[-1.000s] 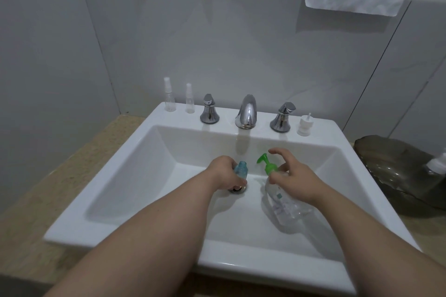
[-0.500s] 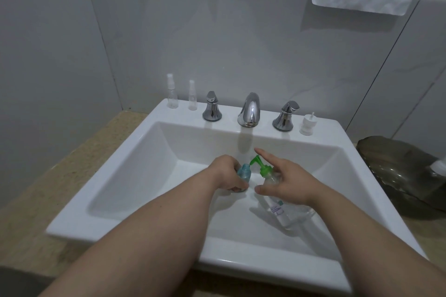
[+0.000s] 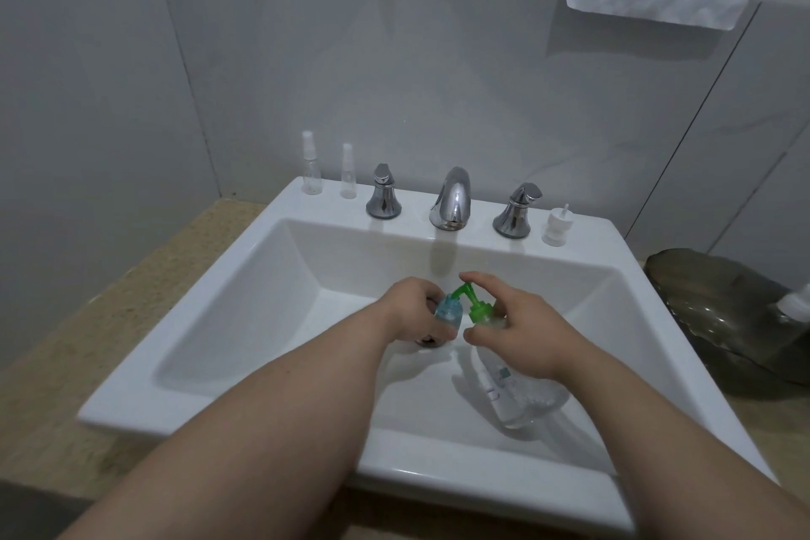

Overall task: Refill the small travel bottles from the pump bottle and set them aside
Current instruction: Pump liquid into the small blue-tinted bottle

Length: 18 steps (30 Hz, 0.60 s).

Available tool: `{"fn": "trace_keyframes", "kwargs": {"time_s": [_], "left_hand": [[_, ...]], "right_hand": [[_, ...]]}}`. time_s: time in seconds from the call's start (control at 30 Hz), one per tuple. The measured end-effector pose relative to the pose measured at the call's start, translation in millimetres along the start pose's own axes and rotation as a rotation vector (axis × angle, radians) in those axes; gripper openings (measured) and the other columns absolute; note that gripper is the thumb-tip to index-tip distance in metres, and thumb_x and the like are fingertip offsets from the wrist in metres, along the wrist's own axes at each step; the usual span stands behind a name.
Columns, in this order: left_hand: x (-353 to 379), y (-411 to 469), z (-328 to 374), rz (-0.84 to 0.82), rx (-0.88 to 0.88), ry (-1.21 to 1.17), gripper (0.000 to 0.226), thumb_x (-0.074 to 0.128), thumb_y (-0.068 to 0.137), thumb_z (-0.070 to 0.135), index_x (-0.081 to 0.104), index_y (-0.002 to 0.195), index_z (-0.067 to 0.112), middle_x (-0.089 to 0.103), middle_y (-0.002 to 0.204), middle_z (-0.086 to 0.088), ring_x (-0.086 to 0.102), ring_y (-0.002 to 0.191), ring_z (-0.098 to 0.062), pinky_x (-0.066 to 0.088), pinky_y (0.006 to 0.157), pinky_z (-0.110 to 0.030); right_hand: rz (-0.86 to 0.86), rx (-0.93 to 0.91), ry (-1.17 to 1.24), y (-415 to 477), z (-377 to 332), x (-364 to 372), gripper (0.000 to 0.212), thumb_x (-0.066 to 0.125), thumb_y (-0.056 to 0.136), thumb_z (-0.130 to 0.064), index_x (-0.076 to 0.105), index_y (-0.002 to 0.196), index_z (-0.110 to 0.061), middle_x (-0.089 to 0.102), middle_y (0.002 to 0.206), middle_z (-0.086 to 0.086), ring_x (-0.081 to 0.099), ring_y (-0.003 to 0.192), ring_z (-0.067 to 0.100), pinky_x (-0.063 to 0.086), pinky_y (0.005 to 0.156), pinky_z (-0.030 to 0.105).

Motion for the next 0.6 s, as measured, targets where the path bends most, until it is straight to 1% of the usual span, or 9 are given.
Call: {"fn": "trace_keyframes", "kwargs": {"time_s": [0.1, 0.23, 0.27, 0.33, 0.4, 0.47, 0.53, 0.6], "left_hand": [[1.2, 1.6, -0.7, -0.008, 0.013, -0.02, 0.048, 0.092, 0.074, 0.025, 0.071, 0.116, 0.017, 0.072, 0.107, 0.002, 0.07, 0.097, -0.016, 0.056, 0.082, -0.027], [2.0, 3.1, 1.1, -0.011, 0.037, -0.039, 0.048, 0.093, 0.072, 0.026, 0.073, 0.115, 0.017, 0.073, 0.109, 0.001, 0.071, 0.102, -0.018, 0.059, 0.087, -0.031], [2.7, 3.2, 1.5, -0.012, 0.039, -0.042, 0.048, 0.093, 0.071, 0.025, 0.073, 0.114, 0.017, 0.073, 0.108, 0.001, 0.071, 0.102, -0.017, 0.059, 0.086, -0.03], [3.8, 3.2, 1.9, -0.017, 0.041, -0.055, 0.049, 0.094, 0.07, 0.024, 0.073, 0.114, 0.016, 0.074, 0.106, 0.003, 0.071, 0.101, -0.015, 0.056, 0.08, -0.026], [4.3, 2.6, 3.2, -0.023, 0.044, -0.072, 0.05, 0.094, 0.069, 0.024, 0.074, 0.114, 0.016, 0.075, 0.103, 0.005, 0.072, 0.099, -0.014, 0.053, 0.075, -0.021], [4.1, 0.8, 5.5, -0.03, 0.049, -0.094, 0.047, 0.094, 0.071, 0.021, 0.074, 0.112, 0.015, 0.075, 0.099, 0.007, 0.074, 0.094, -0.012, 0.051, 0.067, -0.015], [4.0, -1.3, 8.1, -0.035, 0.058, -0.106, 0.044, 0.093, 0.072, 0.019, 0.074, 0.111, 0.015, 0.073, 0.093, 0.01, 0.074, 0.089, -0.01, 0.049, 0.062, -0.01], [3.6, -3.0, 10.6, -0.037, 0.067, -0.107, 0.044, 0.092, 0.073, 0.019, 0.074, 0.112, 0.015, 0.072, 0.091, 0.012, 0.073, 0.085, -0.009, 0.049, 0.061, -0.009]], "right_hand": [[0.014, 0.011, -0.047, -0.9, -0.1, -3.3, 0.058, 0.071, 0.087, -0.039, 0.045, 0.136, -0.054, 0.063, 0.085, -0.004, 0.061, 0.075, 0.013, 0.055, 0.079, 0.036], [0.08, 0.027, -0.099, 0.2, 4.7, -10.0, 0.031, 0.062, 0.095, -0.048, 0.046, 0.12, -0.053, 0.064, 0.072, 0.0, 0.063, 0.07, 0.018, 0.054, 0.073, 0.04], [0.099, 0.031, -0.108, 0.4, 5.2, -11.7, 0.023, 0.058, 0.097, -0.05, 0.047, 0.117, -0.053, 0.065, 0.071, 0.0, 0.063, 0.069, 0.017, 0.054, 0.072, 0.04], [0.139, 0.035, -0.118, 0.1, 3.5, -16.0, 0.011, 0.051, 0.101, -0.052, 0.049, 0.112, -0.051, 0.068, 0.075, -0.004, 0.063, 0.072, 0.014, 0.054, 0.073, 0.037], [0.177, 0.034, -0.132, -1.2, 0.3, -20.8, 0.01, 0.047, 0.103, -0.052, 0.053, 0.109, -0.046, 0.068, 0.085, -0.011, 0.062, 0.078, 0.008, 0.05, 0.074, 0.035], [0.217, 0.037, -0.139, -2.5, -2.0, -24.6, 0.013, 0.045, 0.105, -0.051, 0.055, 0.104, -0.042, 0.067, 0.087, -0.014, 0.06, 0.08, 0.005, 0.047, 0.073, 0.034], [0.272, 0.045, -0.105, -2.7, -1.1, -26.7, 0.014, 0.048, 0.105, -0.046, 0.056, 0.097, -0.038, 0.068, 0.082, -0.011, 0.062, 0.078, 0.01, 0.05, 0.071, 0.034], [0.318, 0.05, -0.021, -2.0, 1.1, -27.4, 0.017, 0.052, 0.104, -0.041, 0.055, 0.09, -0.032, 0.07, 0.076, -0.005, 0.066, 0.071, 0.016, 0.053, 0.068, 0.035]]}}
Point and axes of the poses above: each hand's wrist, its own y-axis towards the middle knuckle, its own x-axis out of the palm, z = x × y, the point moved 5 cm from there along y, towards the middle knuckle
